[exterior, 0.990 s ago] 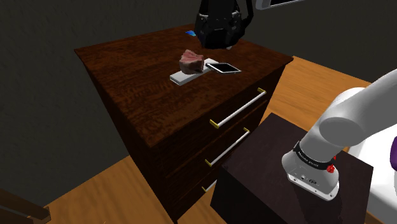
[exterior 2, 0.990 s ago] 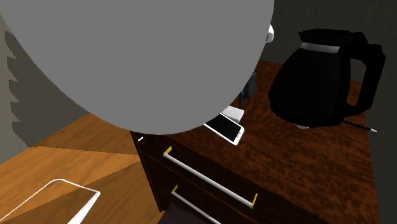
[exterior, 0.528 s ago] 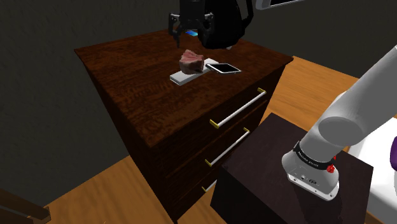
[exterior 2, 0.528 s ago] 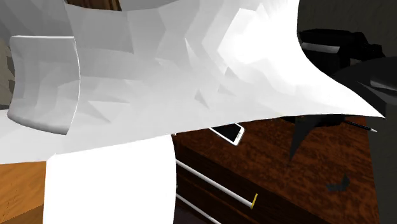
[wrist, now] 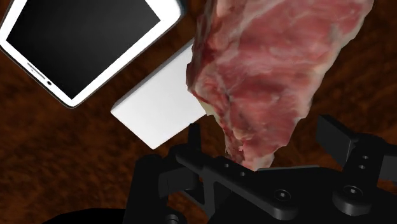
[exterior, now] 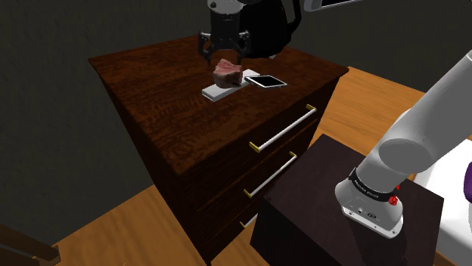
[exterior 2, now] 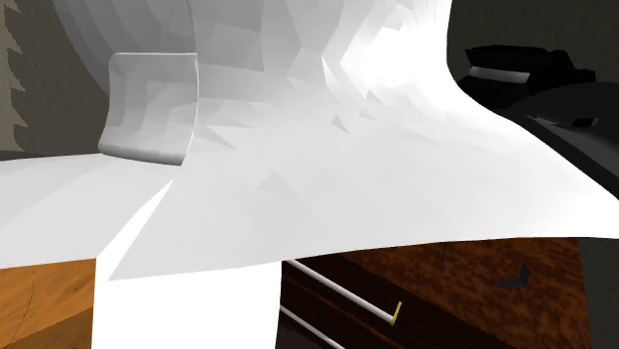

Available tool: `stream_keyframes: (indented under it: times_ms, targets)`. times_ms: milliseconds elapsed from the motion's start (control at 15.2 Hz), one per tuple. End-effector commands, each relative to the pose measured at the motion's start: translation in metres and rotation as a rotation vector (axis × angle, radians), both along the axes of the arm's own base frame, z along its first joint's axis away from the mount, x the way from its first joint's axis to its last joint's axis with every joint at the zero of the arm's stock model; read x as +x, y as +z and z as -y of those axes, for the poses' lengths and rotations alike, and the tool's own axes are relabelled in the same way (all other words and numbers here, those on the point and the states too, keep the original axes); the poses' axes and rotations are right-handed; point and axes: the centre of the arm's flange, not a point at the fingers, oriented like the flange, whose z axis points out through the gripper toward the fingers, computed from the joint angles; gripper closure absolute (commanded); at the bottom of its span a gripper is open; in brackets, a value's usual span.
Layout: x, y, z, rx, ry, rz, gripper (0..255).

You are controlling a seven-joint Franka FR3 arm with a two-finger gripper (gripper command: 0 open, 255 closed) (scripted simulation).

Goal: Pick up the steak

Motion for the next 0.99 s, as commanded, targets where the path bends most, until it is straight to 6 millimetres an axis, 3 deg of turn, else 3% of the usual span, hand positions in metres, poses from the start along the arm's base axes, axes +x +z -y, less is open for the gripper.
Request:
stream_keyframes:
  times_ms: [0, 66, 660, 924]
  targets:
    - [-0.001, -0.002, 0.000, 0.000, 0.000, 0.001, 0]
    - [-0.001, -0.003, 0.000, 0.000, 0.000, 0.001, 255]
    - [-0.001, -0.002, 0.000, 0.000, 0.000, 0.001, 255]
    - [-0.001, 0.019, 0.000, 0.000, 0.000, 0.001, 255]
